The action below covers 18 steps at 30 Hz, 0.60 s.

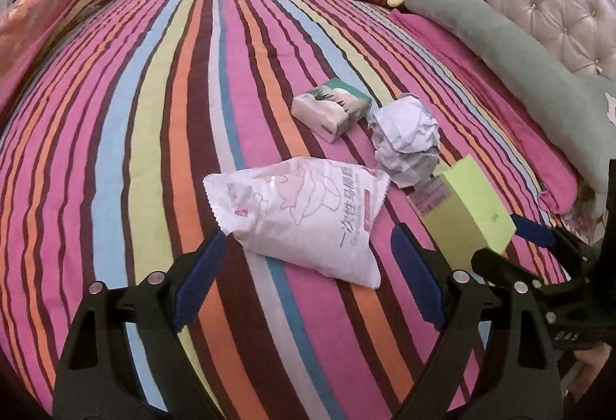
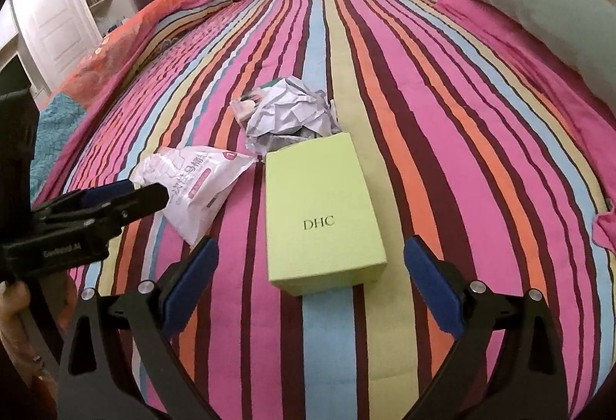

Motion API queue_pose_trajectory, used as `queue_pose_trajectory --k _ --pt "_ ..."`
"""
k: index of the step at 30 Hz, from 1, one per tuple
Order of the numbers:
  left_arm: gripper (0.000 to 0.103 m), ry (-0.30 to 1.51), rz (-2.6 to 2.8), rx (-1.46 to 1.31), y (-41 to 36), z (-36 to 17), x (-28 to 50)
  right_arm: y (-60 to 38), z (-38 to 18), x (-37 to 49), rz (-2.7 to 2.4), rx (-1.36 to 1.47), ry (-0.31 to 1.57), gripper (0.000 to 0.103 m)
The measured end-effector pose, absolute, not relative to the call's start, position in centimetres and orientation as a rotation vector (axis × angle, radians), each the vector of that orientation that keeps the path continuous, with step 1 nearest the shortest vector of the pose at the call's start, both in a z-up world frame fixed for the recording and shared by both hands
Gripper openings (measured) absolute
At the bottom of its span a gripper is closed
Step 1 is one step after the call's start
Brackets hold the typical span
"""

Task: Collect trash
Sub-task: 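Grasp the white wrapper with the left tool while the right tool grasps the green DHC box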

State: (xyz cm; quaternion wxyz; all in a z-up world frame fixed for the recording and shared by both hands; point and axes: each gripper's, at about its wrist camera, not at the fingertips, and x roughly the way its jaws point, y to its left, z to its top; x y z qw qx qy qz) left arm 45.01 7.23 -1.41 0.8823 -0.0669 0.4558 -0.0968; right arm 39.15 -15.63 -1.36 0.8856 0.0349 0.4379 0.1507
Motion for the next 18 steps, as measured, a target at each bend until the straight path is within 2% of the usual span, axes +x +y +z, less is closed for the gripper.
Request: queue_pose_trajectory --k 10,18 --pt "0.085 1.032 -0.144 -0.114 5.9 -3.1 48.2 -15.5 -2.2 40.9 0.308 0.052 0.931 0.093" --pt "0.085 1.074 -0.071 -0.211 5.9 -4.1 49.8 -14.6 -3.0 41.6 0.312 -0.004 0.943 0.091"
